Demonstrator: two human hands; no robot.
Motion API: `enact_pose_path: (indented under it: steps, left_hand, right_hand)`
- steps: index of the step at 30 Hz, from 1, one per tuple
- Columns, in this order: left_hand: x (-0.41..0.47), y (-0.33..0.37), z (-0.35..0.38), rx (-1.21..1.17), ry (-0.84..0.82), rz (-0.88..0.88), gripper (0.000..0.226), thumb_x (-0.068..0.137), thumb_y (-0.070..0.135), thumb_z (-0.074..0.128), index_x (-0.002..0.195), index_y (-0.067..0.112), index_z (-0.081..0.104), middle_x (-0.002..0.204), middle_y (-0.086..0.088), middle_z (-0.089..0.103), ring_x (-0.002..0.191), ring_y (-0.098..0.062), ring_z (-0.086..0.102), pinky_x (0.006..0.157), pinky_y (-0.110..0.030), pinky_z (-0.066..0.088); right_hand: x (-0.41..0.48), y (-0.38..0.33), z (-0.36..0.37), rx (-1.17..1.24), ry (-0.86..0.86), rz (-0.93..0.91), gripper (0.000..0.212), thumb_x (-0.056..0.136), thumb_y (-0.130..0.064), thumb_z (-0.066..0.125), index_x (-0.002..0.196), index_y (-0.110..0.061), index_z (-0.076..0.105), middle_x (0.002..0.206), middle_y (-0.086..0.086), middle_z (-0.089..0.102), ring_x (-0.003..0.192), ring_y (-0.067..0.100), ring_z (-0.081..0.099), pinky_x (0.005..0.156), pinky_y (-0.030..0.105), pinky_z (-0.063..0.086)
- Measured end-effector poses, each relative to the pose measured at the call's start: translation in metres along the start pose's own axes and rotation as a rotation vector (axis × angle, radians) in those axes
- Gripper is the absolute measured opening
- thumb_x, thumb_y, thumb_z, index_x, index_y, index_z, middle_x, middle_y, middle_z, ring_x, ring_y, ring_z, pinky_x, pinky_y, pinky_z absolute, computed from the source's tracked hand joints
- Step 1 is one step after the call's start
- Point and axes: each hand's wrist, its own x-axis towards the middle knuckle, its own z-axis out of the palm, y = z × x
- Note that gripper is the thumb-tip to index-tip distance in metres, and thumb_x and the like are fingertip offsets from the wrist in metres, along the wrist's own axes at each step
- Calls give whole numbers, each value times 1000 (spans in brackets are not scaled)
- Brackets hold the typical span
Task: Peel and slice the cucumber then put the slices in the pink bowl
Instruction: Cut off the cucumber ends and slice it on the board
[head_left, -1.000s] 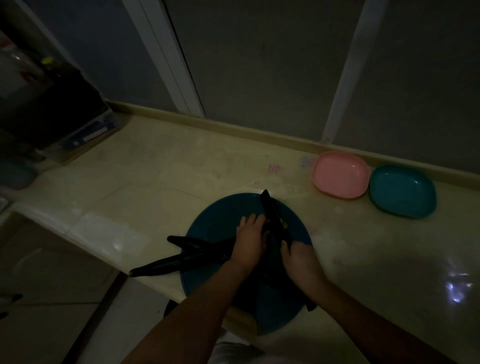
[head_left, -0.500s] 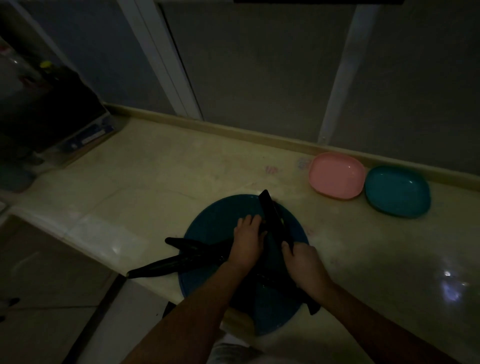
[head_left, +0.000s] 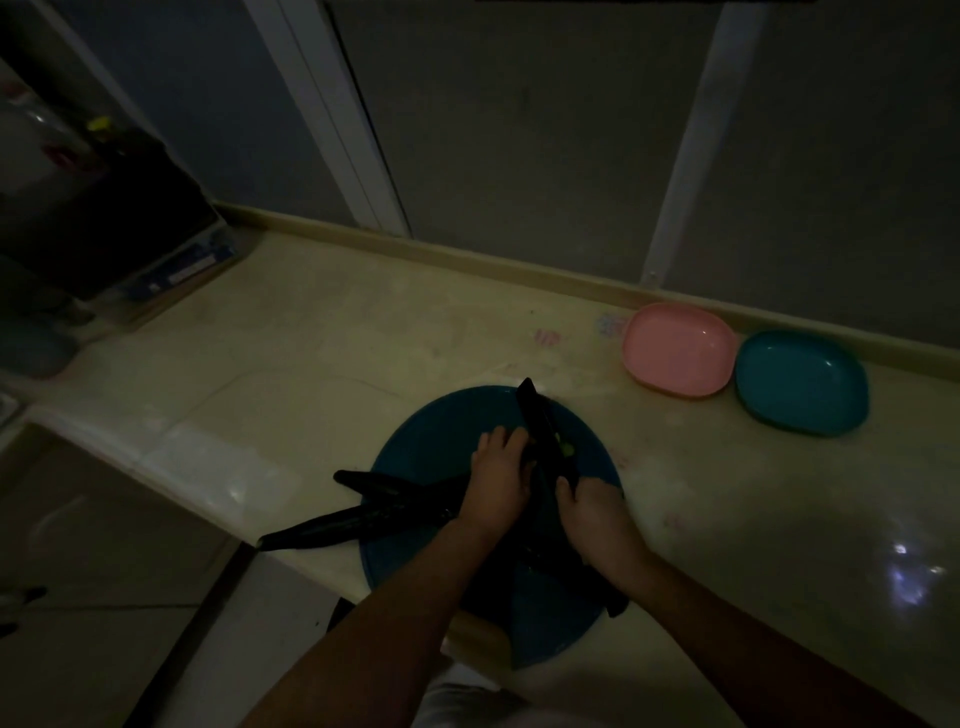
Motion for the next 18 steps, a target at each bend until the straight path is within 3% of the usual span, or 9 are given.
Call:
enact_pose_path:
  steps: [7, 18]
  left_hand:
    - [1, -2, -2, -15, -25, 14, 22, 91, 8, 49, 113, 9, 54, 108, -13, 50, 100, -24, 42, 83, -32, 36]
    - [2, -4, 3, -25, -5, -11, 17, 92, 12, 51, 109, 9, 54, 108, -11, 53, 100, -24, 44, 85, -34, 39]
  right_hand:
    - [-2, 10, -3, -19, -13, 3, 44, 101, -27, 34, 59, -15, 40, 55, -1, 42, 44, 7, 36, 37, 17, 24]
    - [-8, 9, -11, 79, -13, -19, 44, 101, -28, 36, 59, -13, 40, 52, 1, 42, 42, 10, 39, 36, 17, 28]
